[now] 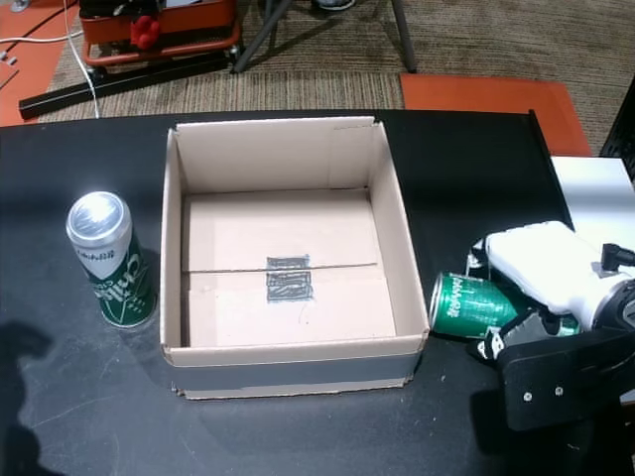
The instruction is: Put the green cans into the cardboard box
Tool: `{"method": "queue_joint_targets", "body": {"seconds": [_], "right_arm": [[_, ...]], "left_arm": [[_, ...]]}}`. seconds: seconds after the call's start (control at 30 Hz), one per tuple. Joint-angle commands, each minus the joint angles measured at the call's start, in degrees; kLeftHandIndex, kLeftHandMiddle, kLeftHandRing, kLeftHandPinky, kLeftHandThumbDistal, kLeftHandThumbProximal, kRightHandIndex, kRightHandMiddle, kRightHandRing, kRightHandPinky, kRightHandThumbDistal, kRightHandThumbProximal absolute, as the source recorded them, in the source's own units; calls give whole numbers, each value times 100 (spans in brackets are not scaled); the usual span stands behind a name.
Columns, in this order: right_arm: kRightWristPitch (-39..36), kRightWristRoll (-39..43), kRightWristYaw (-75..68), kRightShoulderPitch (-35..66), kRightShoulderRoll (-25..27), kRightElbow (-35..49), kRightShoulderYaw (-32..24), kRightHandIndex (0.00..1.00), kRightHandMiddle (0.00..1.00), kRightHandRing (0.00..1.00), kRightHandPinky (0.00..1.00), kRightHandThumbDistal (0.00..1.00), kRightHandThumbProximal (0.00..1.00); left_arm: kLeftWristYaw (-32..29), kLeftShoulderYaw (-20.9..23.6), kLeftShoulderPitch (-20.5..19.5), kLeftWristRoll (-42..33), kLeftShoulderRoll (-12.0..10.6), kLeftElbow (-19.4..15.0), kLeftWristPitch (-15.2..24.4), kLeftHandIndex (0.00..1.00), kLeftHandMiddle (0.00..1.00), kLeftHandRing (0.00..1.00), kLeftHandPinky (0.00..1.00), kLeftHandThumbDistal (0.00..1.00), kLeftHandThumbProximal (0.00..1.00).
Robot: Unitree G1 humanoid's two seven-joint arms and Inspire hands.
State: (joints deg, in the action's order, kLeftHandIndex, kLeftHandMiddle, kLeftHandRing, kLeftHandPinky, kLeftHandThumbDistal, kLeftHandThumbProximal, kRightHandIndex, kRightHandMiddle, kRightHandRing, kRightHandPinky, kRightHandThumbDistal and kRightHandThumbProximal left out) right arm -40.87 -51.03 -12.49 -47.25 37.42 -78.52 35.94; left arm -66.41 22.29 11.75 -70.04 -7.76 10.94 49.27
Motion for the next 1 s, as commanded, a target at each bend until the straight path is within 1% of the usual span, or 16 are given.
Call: {"method": "queue_joint_targets", "body": {"seconds": [0.0,0.07,0.13,0.2,0.27,0.3,0.4,0.47,0.53,0.6,0.67,0.73,0.8,0.87,0.9,0.97], "right_arm": [[-46,-143,-238,-342,224,74,120,0,0,1,9,27,0],[-98,-228,-278,-457,290,93,190,0,0,1,9,34,0],[-145,-231,-299,-556,350,101,182,0,0,0,11,38,0],[-160,-231,-365,-663,414,114,164,0,0,0,10,34,0],[-215,-160,-331,-781,478,119,98,0,0,0,1,16,0],[-233,-132,-295,-834,503,122,73,0,0,0,0,16,0],[-274,-108,-174,-1019,580,142,50,0,0,1,3,28,0],[-289,-85,-62,-1118,617,151,31,0,0,1,2,30,0],[-199,-65,108,-1210,637,160,9,0,0,1,4,26,0],[-217,-102,62,-1295,676,195,19,0,0,1,16,34,0],[-262,-141,-104,-1398,717,238,27,0,0,0,18,40,0],[-293,-180,-283,-1497,736,265,45,0,0,0,13,41,0],[-372,-112,-316,-1608,740,281,-13,0,0,0,1,29,0],[-442,-116,-363,-1758,749,343,-21,0,0,7,7,27,0],[-489,-110,-406,-1827,746,388,-35,0,0,12,8,31,0],[-619,-114,-533,-1968,745,504,-56,0,0,22,15,41,0]], "left_arm": [[-155,47,-129,-127,-1028,98,-106,42,51,71,71,47,56],[-237,116,-69,-147,-1013,201,-39,41,50,70,72,44,63],[-395,181,-20,-227,-951,324,-104,42,50,71,72,46,63],[-319,215,-10,-187,-952,420,-57,40,48,69,71,51,59],[-65,173,-61,67,-1028,434,176,38,48,68,71,50,57],[-4,152,-73,159,-1046,444,279,38,48,69,72,49,58],[26,141,-18,233,-1014,524,427,36,45,67,72,52,55],[-8,141,32,272,-980,591,548,36,45,68,73,50,56],[28,100,42,272,-995,585,568,35,44,66,71,54,54],[-15,77,57,194,-977,582,489,35,44,67,73,53,52],[83,86,126,140,-1045,591,510,32,42,65,71,56,54],[108,122,202,116,-1058,678,557,31,42,66,71,55,55],[47,125,242,73,-1055,748,535,32,42,66,71,52,57],[-52,129,285,17,-1030,821,487,32,42,65,70,52,59],[29,114,295,96,-1045,850,576,31,41,65,70,54,60],[60,147,396,174,-1082,951,846,30,41,66,72,48,63]]}}
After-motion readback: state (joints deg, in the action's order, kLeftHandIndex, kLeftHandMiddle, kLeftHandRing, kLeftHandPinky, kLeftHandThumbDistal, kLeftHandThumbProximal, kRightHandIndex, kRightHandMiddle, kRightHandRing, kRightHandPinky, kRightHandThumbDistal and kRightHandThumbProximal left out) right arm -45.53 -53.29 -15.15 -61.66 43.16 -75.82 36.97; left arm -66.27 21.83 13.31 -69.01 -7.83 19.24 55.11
